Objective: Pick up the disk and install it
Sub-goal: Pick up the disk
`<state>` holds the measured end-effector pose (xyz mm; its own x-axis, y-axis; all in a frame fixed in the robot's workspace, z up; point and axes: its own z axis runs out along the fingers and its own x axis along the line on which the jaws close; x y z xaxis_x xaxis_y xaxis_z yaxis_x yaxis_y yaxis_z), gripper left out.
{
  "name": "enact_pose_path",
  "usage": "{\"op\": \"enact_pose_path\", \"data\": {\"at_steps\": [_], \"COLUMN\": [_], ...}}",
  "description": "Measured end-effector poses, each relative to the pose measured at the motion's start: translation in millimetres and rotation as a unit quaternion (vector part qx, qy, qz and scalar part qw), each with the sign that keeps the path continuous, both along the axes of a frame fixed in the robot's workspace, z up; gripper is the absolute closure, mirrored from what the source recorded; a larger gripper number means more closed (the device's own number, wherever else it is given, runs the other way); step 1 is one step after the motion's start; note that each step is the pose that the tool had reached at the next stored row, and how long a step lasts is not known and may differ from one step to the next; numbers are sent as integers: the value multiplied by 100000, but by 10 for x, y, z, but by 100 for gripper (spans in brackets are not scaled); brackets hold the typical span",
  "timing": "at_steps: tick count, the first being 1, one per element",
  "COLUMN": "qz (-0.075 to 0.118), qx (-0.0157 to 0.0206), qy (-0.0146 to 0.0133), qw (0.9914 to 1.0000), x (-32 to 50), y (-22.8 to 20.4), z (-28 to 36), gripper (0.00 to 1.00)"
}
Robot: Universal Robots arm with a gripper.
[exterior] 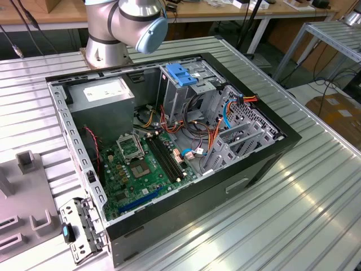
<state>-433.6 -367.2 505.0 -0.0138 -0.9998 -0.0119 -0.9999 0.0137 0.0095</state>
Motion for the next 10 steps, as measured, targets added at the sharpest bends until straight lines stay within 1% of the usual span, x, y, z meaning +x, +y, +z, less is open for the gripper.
{"op": "enact_pose_path", "data": {"at_steps": [10], "qz": [-1], "qx": [1], "qy": [0], "qw": [100000], "x": [59], "y": [0], "z": [0], "gripper": [63]}}
